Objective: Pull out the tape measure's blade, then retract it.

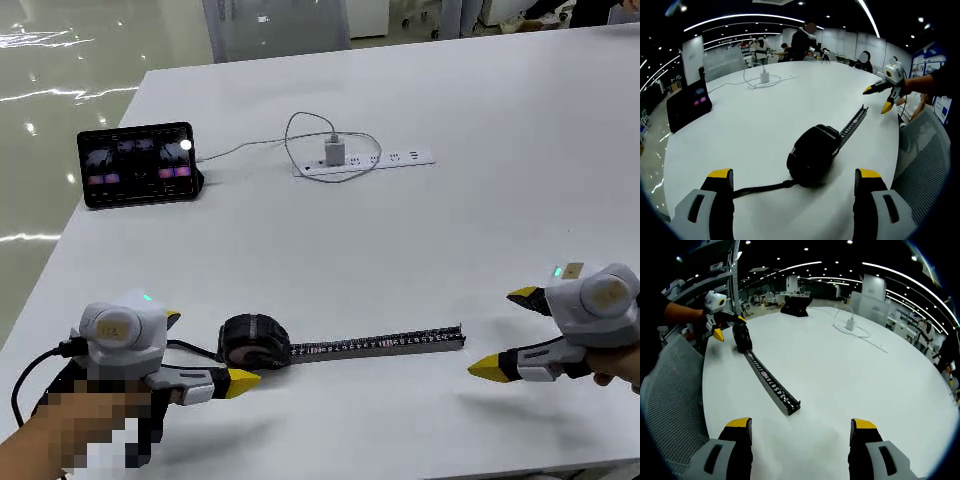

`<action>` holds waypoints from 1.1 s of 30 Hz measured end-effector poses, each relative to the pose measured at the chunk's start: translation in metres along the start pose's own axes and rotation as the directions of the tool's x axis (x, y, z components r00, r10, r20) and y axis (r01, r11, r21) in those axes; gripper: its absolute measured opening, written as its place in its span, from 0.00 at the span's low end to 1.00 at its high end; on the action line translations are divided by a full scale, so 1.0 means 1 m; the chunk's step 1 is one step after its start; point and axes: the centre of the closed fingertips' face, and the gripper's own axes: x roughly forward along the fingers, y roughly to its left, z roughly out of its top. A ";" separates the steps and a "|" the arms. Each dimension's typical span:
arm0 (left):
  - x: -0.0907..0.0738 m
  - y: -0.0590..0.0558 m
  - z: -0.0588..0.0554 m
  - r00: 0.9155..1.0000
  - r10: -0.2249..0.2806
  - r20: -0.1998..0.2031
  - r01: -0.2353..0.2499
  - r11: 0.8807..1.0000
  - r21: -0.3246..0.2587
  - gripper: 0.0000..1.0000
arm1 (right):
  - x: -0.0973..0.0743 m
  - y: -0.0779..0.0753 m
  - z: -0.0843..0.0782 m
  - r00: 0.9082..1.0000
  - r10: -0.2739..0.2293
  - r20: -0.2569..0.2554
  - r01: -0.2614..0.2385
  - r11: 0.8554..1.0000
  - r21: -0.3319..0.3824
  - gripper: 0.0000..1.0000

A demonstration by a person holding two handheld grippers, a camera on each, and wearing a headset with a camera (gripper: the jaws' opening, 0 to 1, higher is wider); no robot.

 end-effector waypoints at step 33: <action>-0.043 -0.016 -0.029 0.997 0.010 0.079 -0.009 1.000 -0.011 0.99 | -0.059 0.027 -0.038 0.993 -0.075 0.096 0.067 0.994 0.086 0.99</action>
